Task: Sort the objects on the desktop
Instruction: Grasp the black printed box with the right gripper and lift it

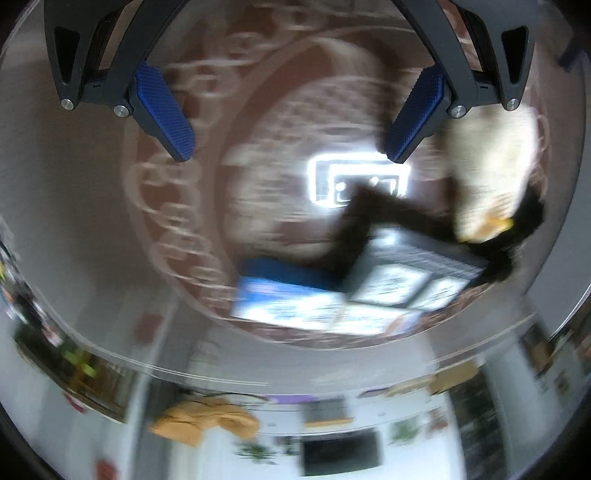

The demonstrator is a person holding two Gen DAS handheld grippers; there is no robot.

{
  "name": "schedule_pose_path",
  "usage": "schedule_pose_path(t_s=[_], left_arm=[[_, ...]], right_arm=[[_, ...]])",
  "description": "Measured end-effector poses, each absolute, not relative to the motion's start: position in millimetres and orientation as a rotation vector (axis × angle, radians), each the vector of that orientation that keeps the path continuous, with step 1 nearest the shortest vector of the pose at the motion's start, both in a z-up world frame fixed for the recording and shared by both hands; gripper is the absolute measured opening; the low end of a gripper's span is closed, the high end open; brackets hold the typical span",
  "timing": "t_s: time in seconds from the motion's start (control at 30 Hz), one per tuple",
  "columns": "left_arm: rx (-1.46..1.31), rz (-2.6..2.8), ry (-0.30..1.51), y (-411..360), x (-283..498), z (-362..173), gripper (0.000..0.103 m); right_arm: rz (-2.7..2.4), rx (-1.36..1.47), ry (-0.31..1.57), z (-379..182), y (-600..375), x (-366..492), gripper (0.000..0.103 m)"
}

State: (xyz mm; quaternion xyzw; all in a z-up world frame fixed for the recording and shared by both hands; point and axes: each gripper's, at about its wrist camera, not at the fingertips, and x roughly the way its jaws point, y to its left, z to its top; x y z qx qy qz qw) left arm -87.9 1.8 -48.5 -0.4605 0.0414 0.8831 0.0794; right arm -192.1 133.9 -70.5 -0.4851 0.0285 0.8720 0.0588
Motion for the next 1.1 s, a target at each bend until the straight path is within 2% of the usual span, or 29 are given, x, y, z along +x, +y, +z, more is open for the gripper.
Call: schedule_pose_path(t_s=[0.13,0.3,0.43,0.53,0.67,0.73,1.1], left_arm=[[-1.378,2.643,0.124,1.9,-87.9,-48.5,0.103],[-1.378,2.643,0.123,2.0,-88.0,-48.5,0.103],[-1.383,2.656,0.121,3.5,-88.9,-48.2,0.103],[-1.385,2.656,0.118,3.6,-89.3,-48.1,0.103],[-1.385,2.657,0.119,3.8,-89.3,-48.0,0.103],[-1.384,2.657,0.118,3.8,-89.3,-48.0,0.103],[-1.385,2.659,0.117,4.5,-89.5,-48.1,0.103]], right_arm=[[2.847,-1.55,-0.105,-69.9,73.5,-176.5,0.103],[2.94,-1.633,-0.249,-69.7,74.1,-151.7,0.103],[2.924,-1.485,-0.516,-54.2,97.9,-165.1,0.103],[2.966,-1.457,-0.615,-43.6,99.8,-197.2,0.103],[2.943,-1.531,-0.695,-46.5,89.6,-240.0,0.103],[2.957,-1.562,-0.728,-50.0,74.5,-251.7,0.098],[2.886,-1.589,-0.947,-60.5,48.2,-261.5,0.099]])
